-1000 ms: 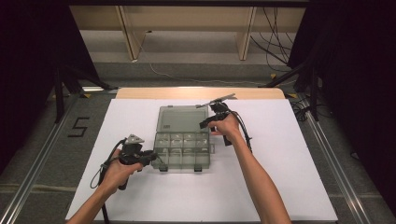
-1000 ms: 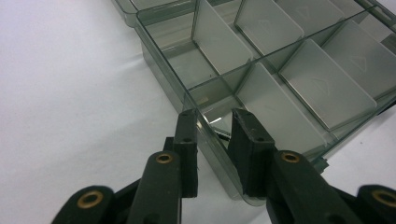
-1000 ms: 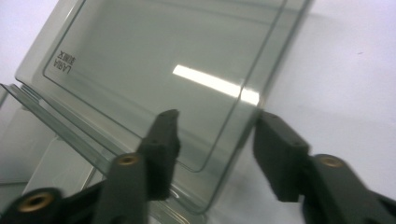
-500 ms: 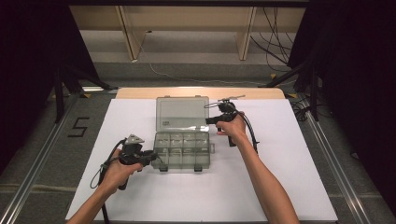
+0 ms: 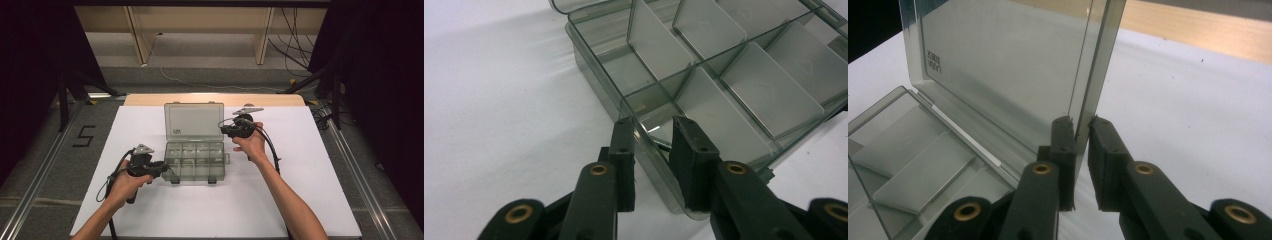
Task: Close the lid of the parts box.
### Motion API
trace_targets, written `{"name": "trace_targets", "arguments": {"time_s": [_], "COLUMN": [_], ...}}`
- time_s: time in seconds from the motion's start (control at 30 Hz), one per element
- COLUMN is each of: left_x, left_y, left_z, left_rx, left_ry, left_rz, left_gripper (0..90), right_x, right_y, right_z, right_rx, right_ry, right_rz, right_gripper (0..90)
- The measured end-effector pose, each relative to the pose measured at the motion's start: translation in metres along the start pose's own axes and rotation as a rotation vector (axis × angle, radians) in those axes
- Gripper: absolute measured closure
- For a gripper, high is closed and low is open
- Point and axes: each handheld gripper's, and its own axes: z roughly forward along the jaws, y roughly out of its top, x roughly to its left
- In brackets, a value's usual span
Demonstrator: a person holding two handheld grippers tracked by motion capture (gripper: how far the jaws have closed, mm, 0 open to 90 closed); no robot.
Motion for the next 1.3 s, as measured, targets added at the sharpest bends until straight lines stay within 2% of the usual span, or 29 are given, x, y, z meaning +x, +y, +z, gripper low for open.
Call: {"name": "trace_targets", "arguments": {"time_s": [0.03,0.07,0.13,0.3,0.33,0.4,0.43,0.5,0.53,0.63,0.67,0.7,0.73,0.83,0.93,1.0,1.07,1.2,1.23,1.3], "left_x": [0.001,0.0,0.001,0.0,0.003,0.002,0.001,0.0,0.002,0.002,0.002,0.004,0.005,0.006,0.007,0.006,0.002,0.003,0.004,0.004], "left_y": [0.0,0.0,0.0,0.0,0.0,0.0,0.0,0.0,0.0,0.0,0.0,0.0,0.0,0.001,0.005,0.008,0.013,0.028,0.033,0.041], "left_z": [-0.001,0.001,0.0,0.001,-0.001,-0.001,0.0,0.001,-0.002,-0.001,-0.001,-0.002,-0.002,-0.004,-0.007,-0.01,-0.011,-0.022,-0.025,-0.028], "left_rx": [0.008,-0.008,0.005,-0.002,0.023,0.018,-0.003,-0.003,0.018,0.006,0.007,0.027,0.025,0.026,0.028,0.012,-0.058,-0.12,-0.123,-0.151], "left_ry": [0.001,0.002,0.001,0.016,0.002,0.005,0.009,0.014,0.021,0.013,0.016,0.017,0.033,0.049,0.075,0.082,0.093,0.075,0.076,0.074], "left_rz": [0.015,-0.003,0.012,0.006,0.031,0.028,0.009,0.003,0.037,0.011,0.012,0.033,0.031,0.032,0.06,0.071,0.034,0.024,0.034,0.017], "left_gripper": [71.0,70.9,70.7,67.2,66.4,66.4,66.4,65.4,64.1,62.3,61.5,59.7,56.9,47.0,37.6,33.2,30.0,26.4,25.8,25.2], "right_x": [0.001,0.001,0.002,0.007,0.006,0.008,0.008,0.009,0.009,0.009,0.01,0.011,0.011,0.012,0.013,0.013,0.014,0.015,0.015,0.016], "right_y": [-0.001,-0.002,-0.004,-0.009,-0.01,-0.011,-0.011,-0.014,-0.014,-0.016,-0.017,-0.017,-0.018,-0.019,-0.021,-0.021,-0.022,-0.022,-0.022,-0.023], "right_z": [-0.001,-0.001,-0.003,-0.004,-0.004,-0.005,-0.005,-0.005,-0.005,-0.005,-0.007,-0.007,-0.006,-0.006,-0.007,-0.007,-0.007,-0.007,-0.007,-0.007], "right_rx": [-0.002,-0.018,-0.018,-0.064,-0.071,-0.082,-0.086,-0.104,-0.105,-0.123,-0.118,-0.123,-0.127,-0.142,-0.146,-0.15,-0.15,-0.159,-0.158,-0.165], "right_ry": [-0.003,-0.004,-0.022,-0.02,-0.032,-0.04,-0.039,-0.039,-0.035,-0.04,-0.043,-0.046,-0.047,-0.051,-0.059,-0.056,-0.063,-0.058,-0.065,-0.068], "right_rz": [-0.005,-0.019,-0.037,-0.068,-0.096,-0.1,-0.114,-0.118,-0.122,-0.141,-0.133,-0.134,-0.148,-0.15,-0.145,-0.149,-0.153,-0.155,-0.157,-0.153], "right_gripper": [82.1,82.1,82.1,82.2,82.2,82.2,82.1,82.2,82.2,82.3,82.3,82.3,82.3,82.3,82.5,82.5,82.5,82.6,82.6,82.6]}}
